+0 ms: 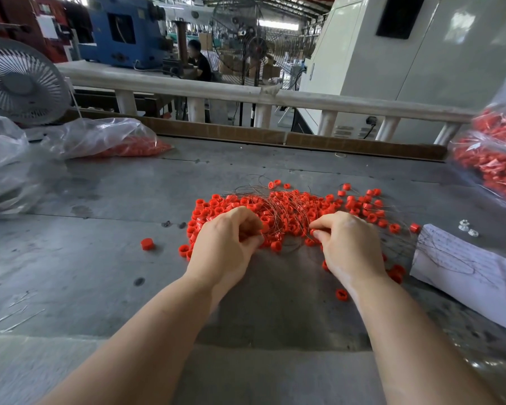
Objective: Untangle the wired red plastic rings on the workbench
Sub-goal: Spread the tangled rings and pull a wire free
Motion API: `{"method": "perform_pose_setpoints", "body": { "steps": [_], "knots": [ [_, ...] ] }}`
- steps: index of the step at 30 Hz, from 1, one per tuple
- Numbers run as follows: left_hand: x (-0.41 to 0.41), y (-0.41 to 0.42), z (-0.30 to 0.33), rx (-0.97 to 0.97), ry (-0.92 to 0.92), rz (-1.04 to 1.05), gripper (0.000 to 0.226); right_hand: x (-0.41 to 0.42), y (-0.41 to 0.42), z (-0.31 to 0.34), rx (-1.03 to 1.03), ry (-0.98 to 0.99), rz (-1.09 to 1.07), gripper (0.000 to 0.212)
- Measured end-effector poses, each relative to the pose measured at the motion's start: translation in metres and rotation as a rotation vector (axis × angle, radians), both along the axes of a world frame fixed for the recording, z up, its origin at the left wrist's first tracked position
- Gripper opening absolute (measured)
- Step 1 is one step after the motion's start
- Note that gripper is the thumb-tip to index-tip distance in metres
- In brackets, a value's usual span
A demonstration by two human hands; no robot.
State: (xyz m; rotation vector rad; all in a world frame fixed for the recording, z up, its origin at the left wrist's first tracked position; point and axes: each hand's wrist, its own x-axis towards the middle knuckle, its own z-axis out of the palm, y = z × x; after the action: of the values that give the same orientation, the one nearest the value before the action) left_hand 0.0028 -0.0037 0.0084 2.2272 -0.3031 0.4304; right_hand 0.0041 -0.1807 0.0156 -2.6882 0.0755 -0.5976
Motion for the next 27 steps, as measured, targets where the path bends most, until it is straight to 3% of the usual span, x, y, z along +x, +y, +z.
{"method": "perform_pose_setpoints", "body": {
  "steps": [6,10,15,20,27],
  "knots": [
    [-0.001,-0.001,0.000,-0.142,0.066,0.013,0.027,0.001,0.000,-0.002,-0.036,0.003,-0.010,0.033],
    [-0.002,-0.003,0.002,-0.183,0.078,0.004,0.025,0.001,0.003,-0.001,-0.021,-0.041,0.021,0.019],
    [-0.003,-0.004,0.004,-0.245,0.122,-0.042,0.029,0.002,0.004,-0.006,-0.175,0.039,-0.033,0.016],
    [-0.004,-0.004,0.004,-0.495,0.241,-0.125,0.028,0.004,0.001,-0.006,-0.106,-0.072,0.019,0.011],
    [-0.001,-0.003,0.008,-0.791,0.409,-0.231,0.018,-0.002,0.012,0.002,0.193,-0.232,0.311,0.018]
  ]
}}
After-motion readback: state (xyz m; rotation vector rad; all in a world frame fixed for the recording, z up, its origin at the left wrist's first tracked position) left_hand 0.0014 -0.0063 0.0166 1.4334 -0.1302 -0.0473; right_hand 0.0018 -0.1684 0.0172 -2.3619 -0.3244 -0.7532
